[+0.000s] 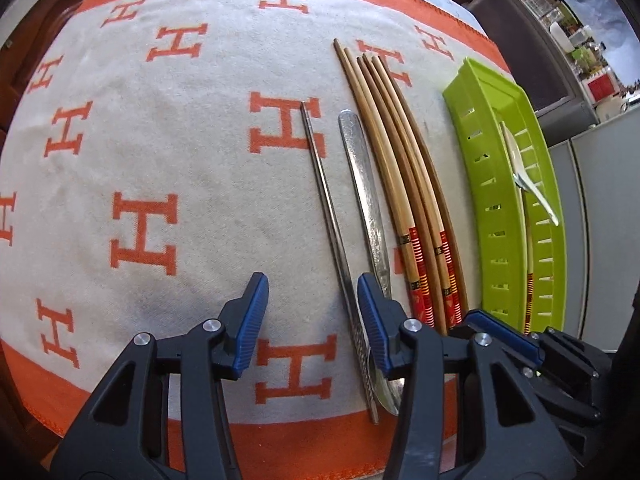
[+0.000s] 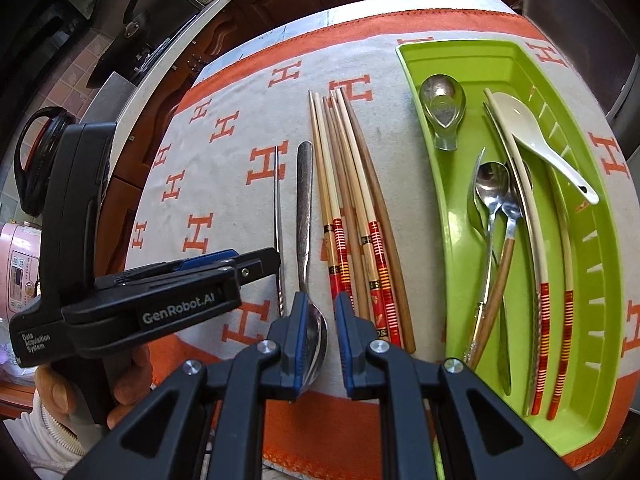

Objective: Organize utensils

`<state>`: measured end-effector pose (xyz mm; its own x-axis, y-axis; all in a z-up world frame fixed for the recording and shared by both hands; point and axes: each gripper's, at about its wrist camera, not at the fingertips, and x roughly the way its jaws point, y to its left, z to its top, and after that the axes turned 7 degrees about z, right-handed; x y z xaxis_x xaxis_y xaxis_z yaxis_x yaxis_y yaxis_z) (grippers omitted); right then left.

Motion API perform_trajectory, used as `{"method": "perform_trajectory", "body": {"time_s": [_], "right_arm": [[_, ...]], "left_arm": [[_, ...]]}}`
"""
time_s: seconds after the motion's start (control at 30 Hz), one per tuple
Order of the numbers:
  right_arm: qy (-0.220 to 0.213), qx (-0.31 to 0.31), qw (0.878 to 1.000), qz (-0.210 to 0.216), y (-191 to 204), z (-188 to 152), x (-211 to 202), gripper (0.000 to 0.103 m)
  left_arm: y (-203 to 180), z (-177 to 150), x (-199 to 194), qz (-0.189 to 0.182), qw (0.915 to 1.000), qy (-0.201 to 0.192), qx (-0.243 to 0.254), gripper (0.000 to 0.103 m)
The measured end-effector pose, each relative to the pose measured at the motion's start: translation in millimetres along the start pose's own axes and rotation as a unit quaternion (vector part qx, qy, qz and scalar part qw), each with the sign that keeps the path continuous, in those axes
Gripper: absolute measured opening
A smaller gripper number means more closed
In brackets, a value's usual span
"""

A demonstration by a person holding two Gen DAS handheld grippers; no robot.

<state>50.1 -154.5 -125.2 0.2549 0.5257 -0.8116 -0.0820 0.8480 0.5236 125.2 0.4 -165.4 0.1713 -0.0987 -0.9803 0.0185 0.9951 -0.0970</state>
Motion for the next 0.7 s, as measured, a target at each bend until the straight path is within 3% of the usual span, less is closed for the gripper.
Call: {"method": "perform_trajectory", "body": {"time_s": [0.33,0.37,0.4,0.43,0.47,0.7], "right_arm": [[0.000,0.005,1.000,0.004,-6,-4,-1,0.014],[0.000,0.005,1.000,0.004,-6,-4,-2,0.014],[-0.001,0.005,1.000,0.004,-6,-5,-2,0.014],[-0.001,0.005,1.000,0.004,-6,-5,-2,0.014],[-0.001,0.006,1.000,0.006,-6,-5,-2,0.014],[0.016,0.022,0.999,0.028,-7,-5,5,0.014]], "left_arm": [[-37,-11,7,0.085,0.9936,-0.034,0.065,0.042],[-37,-11,7,0.086,0.9935,-0.037,0.065,0.041],[-37,-10,6,0.083,0.9937,-0.042,0.062,0.034],[-35,-10,5,0.083,0.9938,-0.047,0.057,0.016],[-32,-10,4,0.078,0.9943,-0.051,0.052,0.006],[-4,-18,-2,0.032,0.9983,-0.046,0.018,0.003]]}}
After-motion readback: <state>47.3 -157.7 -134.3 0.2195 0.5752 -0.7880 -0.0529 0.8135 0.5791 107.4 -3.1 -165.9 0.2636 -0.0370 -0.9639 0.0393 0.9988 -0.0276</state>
